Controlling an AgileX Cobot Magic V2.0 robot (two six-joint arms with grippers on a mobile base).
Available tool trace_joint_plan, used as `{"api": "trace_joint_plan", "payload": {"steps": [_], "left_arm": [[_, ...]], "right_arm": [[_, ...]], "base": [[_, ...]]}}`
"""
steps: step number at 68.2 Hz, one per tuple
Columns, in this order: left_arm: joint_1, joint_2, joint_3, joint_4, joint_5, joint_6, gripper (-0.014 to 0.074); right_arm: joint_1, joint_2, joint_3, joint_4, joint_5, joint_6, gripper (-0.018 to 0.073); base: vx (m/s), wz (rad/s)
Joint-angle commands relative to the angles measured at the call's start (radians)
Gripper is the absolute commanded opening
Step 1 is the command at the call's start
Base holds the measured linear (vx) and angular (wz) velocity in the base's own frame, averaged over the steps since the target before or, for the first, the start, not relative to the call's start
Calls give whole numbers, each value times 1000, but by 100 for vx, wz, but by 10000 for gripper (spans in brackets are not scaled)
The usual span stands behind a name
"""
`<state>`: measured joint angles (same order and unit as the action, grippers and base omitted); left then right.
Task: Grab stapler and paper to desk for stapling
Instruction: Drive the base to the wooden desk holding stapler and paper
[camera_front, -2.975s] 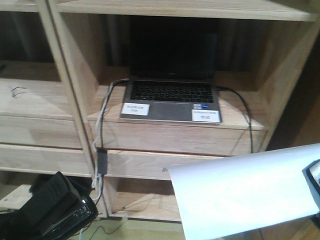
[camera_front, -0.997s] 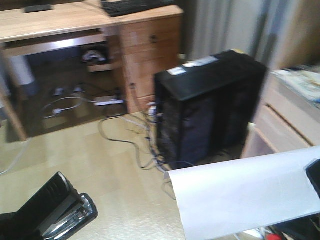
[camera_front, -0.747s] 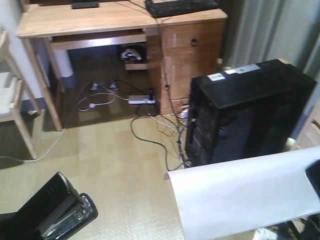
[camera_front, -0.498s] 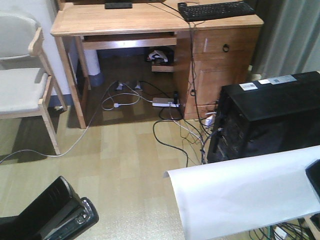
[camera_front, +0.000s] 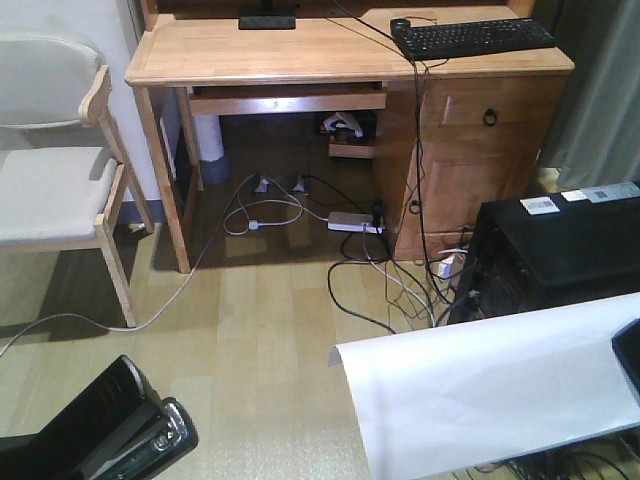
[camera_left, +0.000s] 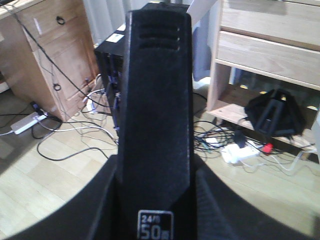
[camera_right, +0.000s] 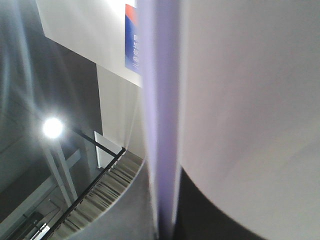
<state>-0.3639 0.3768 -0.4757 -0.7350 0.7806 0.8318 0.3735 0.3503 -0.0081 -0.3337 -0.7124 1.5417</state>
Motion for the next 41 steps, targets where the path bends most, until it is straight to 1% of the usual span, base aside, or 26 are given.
{"api": "trace_joint_plan", "payload": {"steps": [1,41], "left_arm": [[-3,4,-35,-69,-80,1,-6],[-3,4,-35,-69,-80,1,-6]], "right_arm": [[-4,6,-29,7,-68,-14,-2],[-4,6,-29,7,-68,-14,-2]], "base": [[26,6],[31,4]]}}
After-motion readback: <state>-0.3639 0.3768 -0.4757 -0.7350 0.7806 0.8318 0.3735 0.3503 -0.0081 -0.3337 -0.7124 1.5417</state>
